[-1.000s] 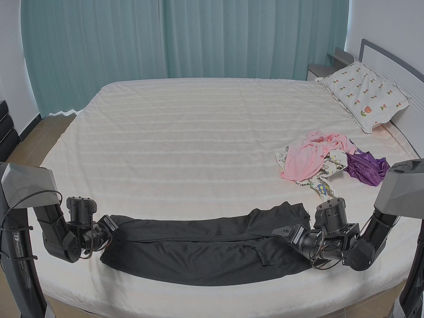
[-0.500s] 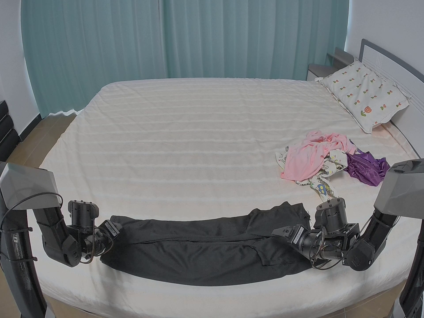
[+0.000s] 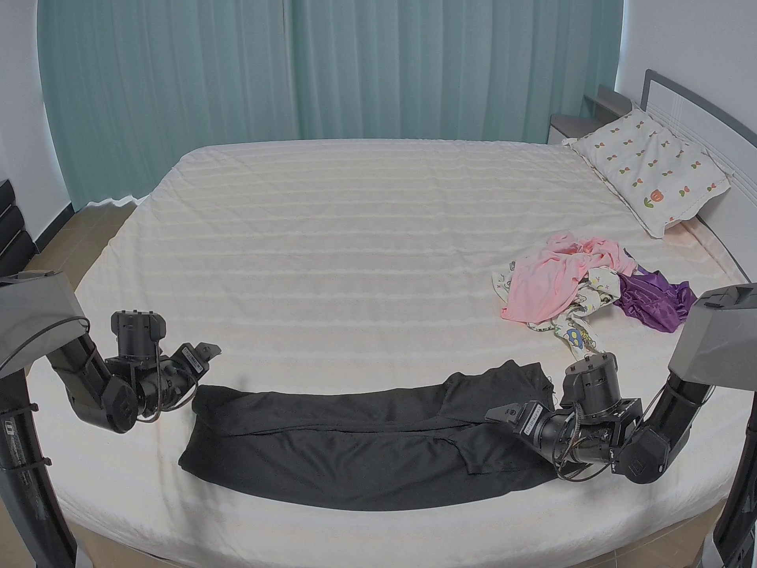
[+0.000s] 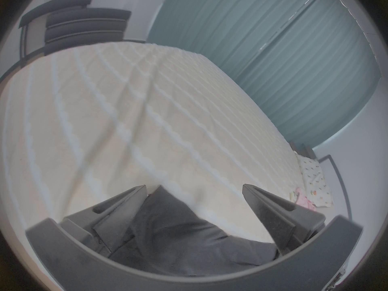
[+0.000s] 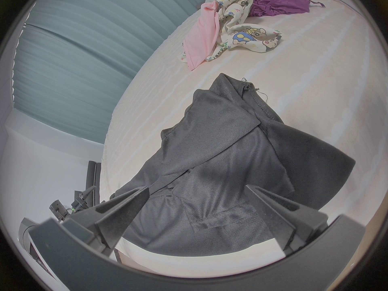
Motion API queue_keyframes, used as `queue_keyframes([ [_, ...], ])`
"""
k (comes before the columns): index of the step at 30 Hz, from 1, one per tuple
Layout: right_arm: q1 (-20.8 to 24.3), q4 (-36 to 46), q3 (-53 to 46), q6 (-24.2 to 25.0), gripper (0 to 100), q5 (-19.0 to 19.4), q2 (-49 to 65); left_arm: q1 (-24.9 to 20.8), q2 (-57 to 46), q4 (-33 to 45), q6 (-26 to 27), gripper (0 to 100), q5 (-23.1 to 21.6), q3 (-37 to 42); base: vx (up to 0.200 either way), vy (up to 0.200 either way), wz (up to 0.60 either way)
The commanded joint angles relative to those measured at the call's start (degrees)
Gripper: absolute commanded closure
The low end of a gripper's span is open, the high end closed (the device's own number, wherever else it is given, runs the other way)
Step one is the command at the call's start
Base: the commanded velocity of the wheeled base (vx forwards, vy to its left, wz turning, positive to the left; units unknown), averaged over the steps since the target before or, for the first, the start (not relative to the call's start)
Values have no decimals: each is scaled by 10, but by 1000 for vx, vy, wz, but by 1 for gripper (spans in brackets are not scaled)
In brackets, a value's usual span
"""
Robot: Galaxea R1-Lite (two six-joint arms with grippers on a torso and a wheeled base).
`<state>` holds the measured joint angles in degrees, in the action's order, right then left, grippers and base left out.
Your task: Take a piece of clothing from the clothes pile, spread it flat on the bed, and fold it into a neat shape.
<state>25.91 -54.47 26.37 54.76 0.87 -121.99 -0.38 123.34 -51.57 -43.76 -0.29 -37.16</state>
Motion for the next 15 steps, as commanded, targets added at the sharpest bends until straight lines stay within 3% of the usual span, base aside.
queue_keyframes([
  [1, 2, 0, 0, -1, 0, 0, -1, 22, 14, 72, 23, 0, -88, -87, 0, 0, 0],
  [3, 2, 0, 0, 0, 0, 0, -2, 30, 29, 85, 56, 0, -117, -90, 0, 0, 0],
  [7, 2, 0, 0, -1, 0, 0, -3, 43, 72, 84, 120, 0, -124, -92, 0, 0, 0],
  [15, 3, 0, 0, -1, 0, 0, -11, 50, 101, 84, 124, 0, -146, -110, 0, 0, 0],
])
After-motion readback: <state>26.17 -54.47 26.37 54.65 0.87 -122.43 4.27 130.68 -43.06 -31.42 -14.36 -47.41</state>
